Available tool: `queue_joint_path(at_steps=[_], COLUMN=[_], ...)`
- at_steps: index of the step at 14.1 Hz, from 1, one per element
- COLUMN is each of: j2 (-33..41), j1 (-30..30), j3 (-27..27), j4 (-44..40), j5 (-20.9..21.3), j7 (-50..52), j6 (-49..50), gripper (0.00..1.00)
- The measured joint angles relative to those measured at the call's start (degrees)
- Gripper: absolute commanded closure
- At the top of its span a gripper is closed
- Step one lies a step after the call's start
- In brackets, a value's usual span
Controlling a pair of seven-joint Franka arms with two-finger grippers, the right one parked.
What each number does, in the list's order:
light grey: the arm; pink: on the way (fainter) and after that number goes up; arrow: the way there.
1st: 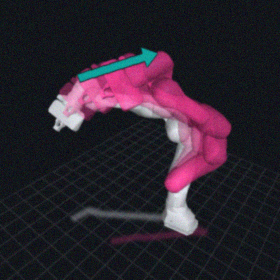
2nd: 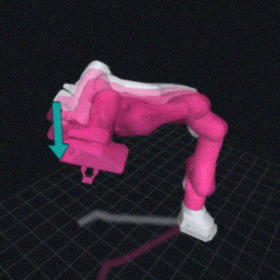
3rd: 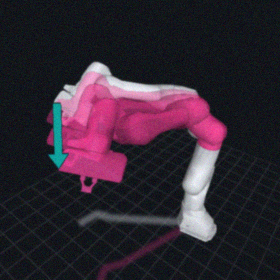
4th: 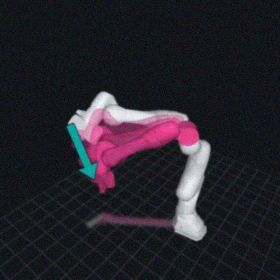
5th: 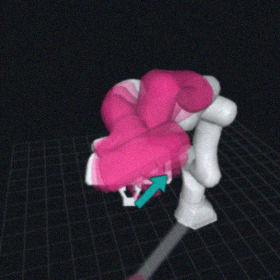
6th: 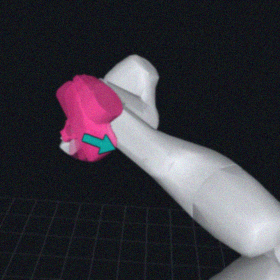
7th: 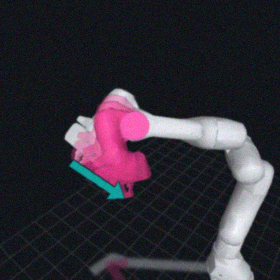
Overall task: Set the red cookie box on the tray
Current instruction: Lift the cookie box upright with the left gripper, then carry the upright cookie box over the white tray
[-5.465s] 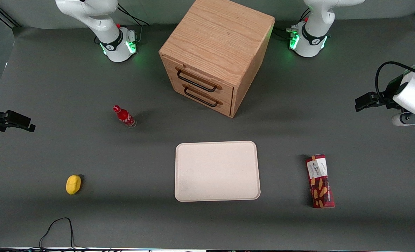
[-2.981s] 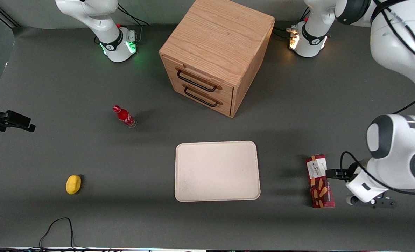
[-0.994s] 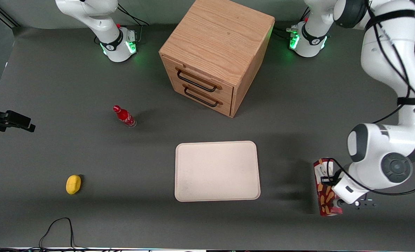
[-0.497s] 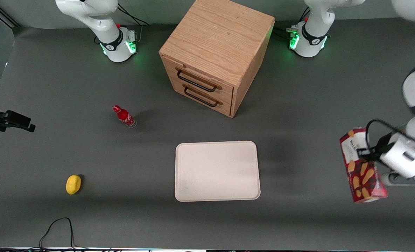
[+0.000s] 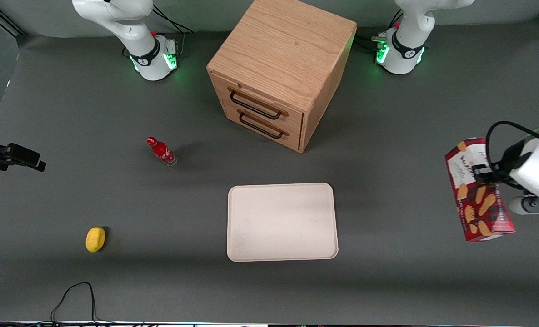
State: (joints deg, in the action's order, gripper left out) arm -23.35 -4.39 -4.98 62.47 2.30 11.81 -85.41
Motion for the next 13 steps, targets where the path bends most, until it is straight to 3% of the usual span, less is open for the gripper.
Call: queue_joint_path(at_steps=[8, 13], j2=[-5.5, -9.1], j1=[-19.4, -21.8], j3=[-2.1, -1.4], j4=[-0.1, -0.2], j5=[0.0, 0.0], j7=[20.7, 23.0], j6=[-8.1, -9.2], gripper=[1.0, 1.0])
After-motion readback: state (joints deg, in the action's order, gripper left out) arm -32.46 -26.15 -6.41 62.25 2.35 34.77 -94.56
